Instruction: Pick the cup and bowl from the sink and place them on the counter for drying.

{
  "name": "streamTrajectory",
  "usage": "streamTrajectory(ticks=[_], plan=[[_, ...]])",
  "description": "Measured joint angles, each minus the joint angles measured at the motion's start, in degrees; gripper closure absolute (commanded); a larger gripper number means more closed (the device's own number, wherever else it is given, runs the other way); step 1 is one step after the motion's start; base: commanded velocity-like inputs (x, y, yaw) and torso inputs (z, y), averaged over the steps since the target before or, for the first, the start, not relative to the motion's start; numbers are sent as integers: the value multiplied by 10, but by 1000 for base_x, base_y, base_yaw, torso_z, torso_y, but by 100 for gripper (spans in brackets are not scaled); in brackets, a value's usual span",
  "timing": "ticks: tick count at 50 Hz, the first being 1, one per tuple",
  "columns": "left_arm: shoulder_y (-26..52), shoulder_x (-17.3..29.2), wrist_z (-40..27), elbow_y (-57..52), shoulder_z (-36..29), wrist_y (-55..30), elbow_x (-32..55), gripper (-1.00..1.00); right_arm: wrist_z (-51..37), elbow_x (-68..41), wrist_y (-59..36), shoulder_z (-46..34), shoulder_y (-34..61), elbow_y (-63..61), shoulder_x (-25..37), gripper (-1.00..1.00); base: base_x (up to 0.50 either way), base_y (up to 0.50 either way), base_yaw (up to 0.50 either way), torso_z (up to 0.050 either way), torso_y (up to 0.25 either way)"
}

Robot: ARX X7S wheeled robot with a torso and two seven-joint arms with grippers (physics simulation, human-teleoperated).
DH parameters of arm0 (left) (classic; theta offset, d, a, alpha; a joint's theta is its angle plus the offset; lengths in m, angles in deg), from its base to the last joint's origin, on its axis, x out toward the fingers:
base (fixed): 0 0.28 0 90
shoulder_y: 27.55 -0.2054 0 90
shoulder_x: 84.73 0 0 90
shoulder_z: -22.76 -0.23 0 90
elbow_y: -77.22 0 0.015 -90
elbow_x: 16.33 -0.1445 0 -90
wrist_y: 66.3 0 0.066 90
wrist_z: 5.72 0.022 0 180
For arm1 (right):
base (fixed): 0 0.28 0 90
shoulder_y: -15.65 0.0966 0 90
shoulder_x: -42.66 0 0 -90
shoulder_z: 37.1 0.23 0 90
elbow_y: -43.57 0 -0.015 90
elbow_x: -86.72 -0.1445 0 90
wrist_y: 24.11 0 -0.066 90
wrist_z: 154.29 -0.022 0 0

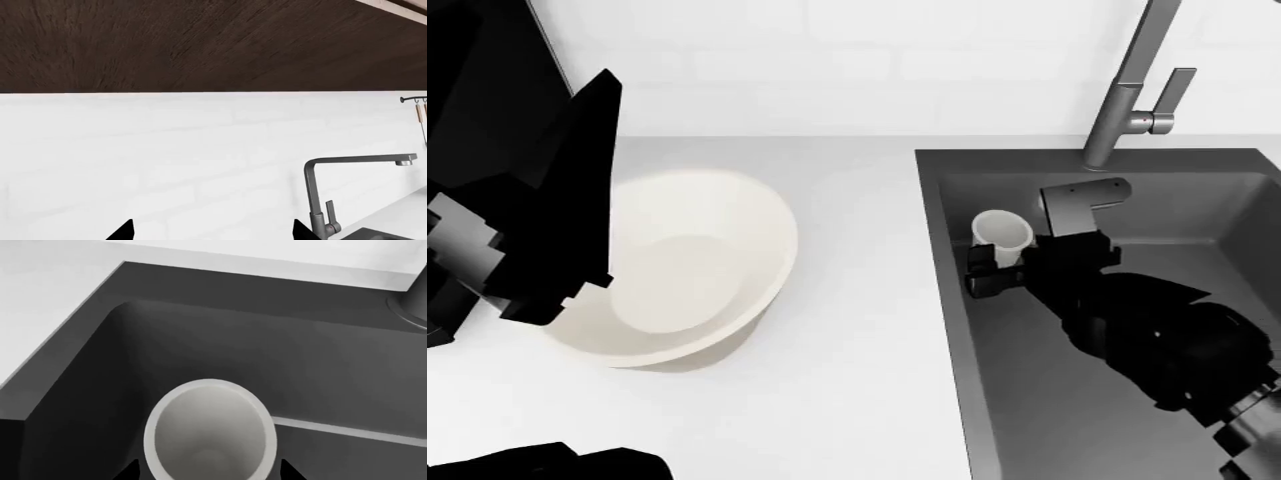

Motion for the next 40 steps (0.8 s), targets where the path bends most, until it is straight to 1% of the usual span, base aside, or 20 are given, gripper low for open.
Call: streamTrajectory(ticks=[9,10,30,40], plan=[[-1,1,0,0,0,0,1,-100,4,2,4,1,-1,9,-5,-100,0,0,0,0,0],[-1,1,0,0,1,0,1,-100,4,3,4,1,-1,10,-5,100,0,0,0,0,0],[-4,3,0,0,2,0,1,-100,1,-4,12,2,-4,9,-1,100,0,0,0,0,0],[-5,6,0,0,5,0,4,-100,-2,-14,13,4,-10,-28,21,100,0,0,0,0,0]])
